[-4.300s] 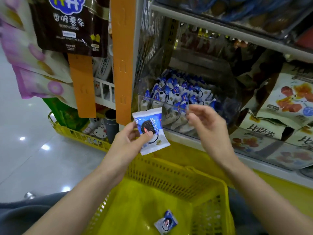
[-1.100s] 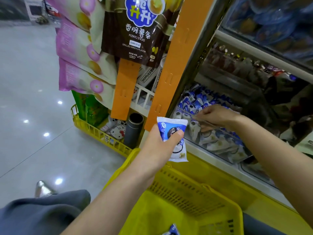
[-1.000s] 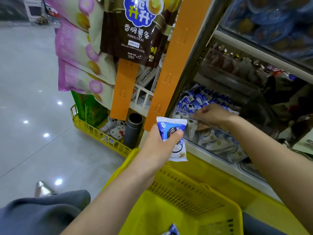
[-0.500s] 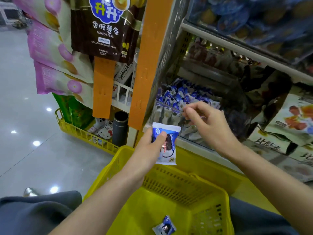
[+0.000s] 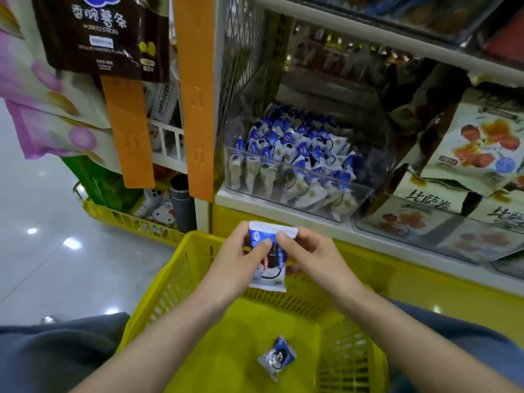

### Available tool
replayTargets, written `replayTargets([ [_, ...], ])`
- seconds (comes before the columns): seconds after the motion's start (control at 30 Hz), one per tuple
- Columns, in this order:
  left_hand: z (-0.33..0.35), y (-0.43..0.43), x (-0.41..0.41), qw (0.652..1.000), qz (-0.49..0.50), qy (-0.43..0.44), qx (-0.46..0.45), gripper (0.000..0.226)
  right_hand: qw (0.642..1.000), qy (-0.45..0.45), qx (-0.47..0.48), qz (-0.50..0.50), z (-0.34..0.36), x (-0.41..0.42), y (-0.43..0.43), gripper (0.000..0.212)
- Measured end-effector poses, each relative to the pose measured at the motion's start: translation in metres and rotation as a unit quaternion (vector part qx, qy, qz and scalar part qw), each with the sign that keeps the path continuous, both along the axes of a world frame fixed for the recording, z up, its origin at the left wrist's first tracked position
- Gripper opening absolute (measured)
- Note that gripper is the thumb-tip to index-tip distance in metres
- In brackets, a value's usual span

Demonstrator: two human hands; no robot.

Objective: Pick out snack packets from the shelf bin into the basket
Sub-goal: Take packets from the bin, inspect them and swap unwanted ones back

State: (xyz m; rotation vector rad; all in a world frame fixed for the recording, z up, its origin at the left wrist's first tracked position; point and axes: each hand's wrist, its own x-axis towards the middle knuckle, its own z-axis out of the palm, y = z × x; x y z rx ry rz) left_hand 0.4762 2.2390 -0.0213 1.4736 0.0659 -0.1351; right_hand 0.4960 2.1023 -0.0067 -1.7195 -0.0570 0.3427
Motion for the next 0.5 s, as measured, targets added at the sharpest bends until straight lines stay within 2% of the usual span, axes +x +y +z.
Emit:
replayTargets([
  [0.07,-0.002,-0.001,0.002,1.000,0.006,0.009,0.020,0.011,0.999,-0.024,-0.024,0.006,-0.004,0.001,0.001,0.008],
  [0.2,-0.008,-0.001,0.007,0.997,0.039,0.026,0.061,0.016,0.984,-0.129,-0.119,0.020,-0.016,0.000,0.001,0.013],
  [0.27,-0.010,-0.001,0.008,0.997,0.044,0.038,0.056,0.015,0.950,-0.225,-0.216,0.023,-0.020,-0.003,0.000,0.005],
  [0.33,-0.010,-0.001,0.009,0.996,0.046,0.058,0.046,0.015,0.890,-0.321,-0.322,0.032,-0.020,-0.003,-0.003,0.013],
  [0.37,-0.011,-0.001,0.009,0.996,0.046,0.067,0.038,0.016,0.874,-0.346,-0.340,0.035,-0.019,-0.003,-0.004,0.016],
  [0.43,-0.011,-0.001,0.009,0.995,0.040,0.087,0.014,0.018,0.886,-0.341,-0.312,0.027,-0.017,-0.002,-0.005,0.013],
  [0.5,-0.012,0.000,0.008,0.994,0.021,0.109,-0.006,0.022,0.931,-0.279,-0.235,-0.021,-0.016,0.002,-0.007,0.011],
])
